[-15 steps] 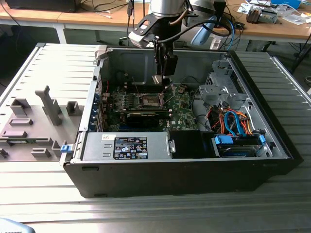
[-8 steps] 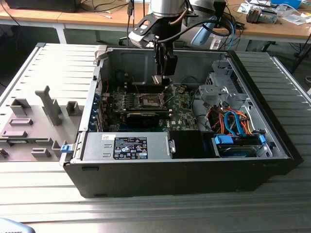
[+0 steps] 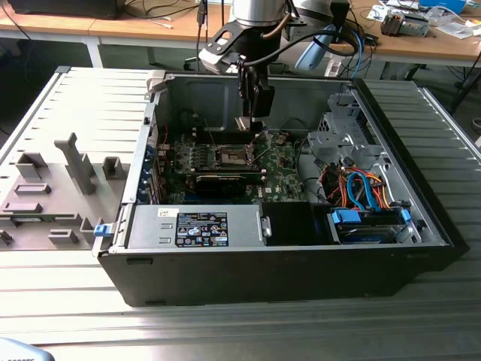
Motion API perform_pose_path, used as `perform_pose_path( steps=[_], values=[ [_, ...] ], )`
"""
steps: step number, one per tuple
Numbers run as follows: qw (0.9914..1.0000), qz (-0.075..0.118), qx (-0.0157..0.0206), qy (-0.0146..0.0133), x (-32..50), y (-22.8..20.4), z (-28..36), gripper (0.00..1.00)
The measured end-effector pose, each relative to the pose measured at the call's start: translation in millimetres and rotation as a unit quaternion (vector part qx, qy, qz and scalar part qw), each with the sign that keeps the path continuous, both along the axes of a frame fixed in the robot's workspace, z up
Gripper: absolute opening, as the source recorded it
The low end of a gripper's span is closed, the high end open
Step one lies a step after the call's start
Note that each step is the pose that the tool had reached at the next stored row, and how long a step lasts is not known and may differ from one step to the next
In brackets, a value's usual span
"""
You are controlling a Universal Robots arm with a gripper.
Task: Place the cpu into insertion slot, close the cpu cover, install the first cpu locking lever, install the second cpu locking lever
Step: 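Place the cpu into insertion slot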
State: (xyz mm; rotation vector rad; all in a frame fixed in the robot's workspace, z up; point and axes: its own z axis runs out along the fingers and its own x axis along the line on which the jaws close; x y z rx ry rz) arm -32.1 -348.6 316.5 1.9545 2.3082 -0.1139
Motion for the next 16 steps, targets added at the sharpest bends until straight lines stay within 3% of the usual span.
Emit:
perform_pose_path(
  steps=[16],
  values=[
    [0.99998, -0.002, -0.0056, 0.0, 0.0, 0.0, 0.0, 0.55]
  ],
)
